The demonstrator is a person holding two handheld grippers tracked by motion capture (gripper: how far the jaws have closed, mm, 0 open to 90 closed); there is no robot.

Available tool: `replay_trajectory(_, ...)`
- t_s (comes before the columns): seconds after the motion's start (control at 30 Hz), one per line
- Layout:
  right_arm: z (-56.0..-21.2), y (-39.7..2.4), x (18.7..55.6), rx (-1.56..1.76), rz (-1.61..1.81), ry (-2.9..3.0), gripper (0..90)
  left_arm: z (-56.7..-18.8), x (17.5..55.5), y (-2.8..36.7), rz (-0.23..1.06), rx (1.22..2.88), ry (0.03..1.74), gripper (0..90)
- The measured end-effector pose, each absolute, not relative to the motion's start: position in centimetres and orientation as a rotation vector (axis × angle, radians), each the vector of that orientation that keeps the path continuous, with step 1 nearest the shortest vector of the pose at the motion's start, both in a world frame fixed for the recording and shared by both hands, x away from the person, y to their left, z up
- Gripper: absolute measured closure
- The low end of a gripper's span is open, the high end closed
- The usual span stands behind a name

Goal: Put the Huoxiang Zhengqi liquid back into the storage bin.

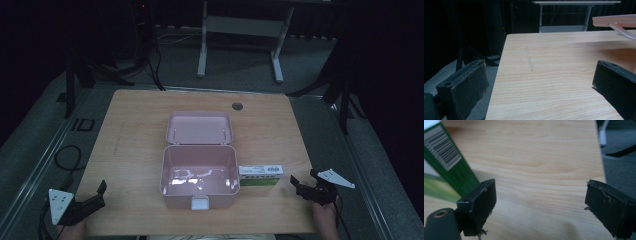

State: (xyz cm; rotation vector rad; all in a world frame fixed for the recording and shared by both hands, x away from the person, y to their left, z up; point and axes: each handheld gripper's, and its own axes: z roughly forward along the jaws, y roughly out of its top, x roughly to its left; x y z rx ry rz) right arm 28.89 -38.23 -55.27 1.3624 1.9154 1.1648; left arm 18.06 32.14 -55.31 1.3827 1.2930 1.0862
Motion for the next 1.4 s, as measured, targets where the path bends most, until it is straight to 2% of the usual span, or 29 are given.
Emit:
replay_trajectory(0.3, -55.2, -38.3, 29.1, 1.33, 1.169, 2.009, 9.9, -55.3, 18.1, 32.2, 1.082, 1.387, 1.291, 0.1)
replay_trajectory(0.77, -53.9, -38.2, 28.7, 0.985, 1.129, 2.487, 10.0, -55.3, 18.1, 32.2, 1.076, 1.391, 1.289, 0.1)
replay_trajectory(1.17, -53.7, -35.7, 28.6, 0.747, 0.824, 2.821, 10.0, -55.2, 18.1, 32.2, 1.071, 1.394, 1.285, 0.1)
replay_trajectory(1.4, -52.0, -33.5, 28.9, 0.599, 0.555, 2.95, 10.0, -55.2, 18.1, 32.2, 1.069, 1.397, 1.284, 0.1)
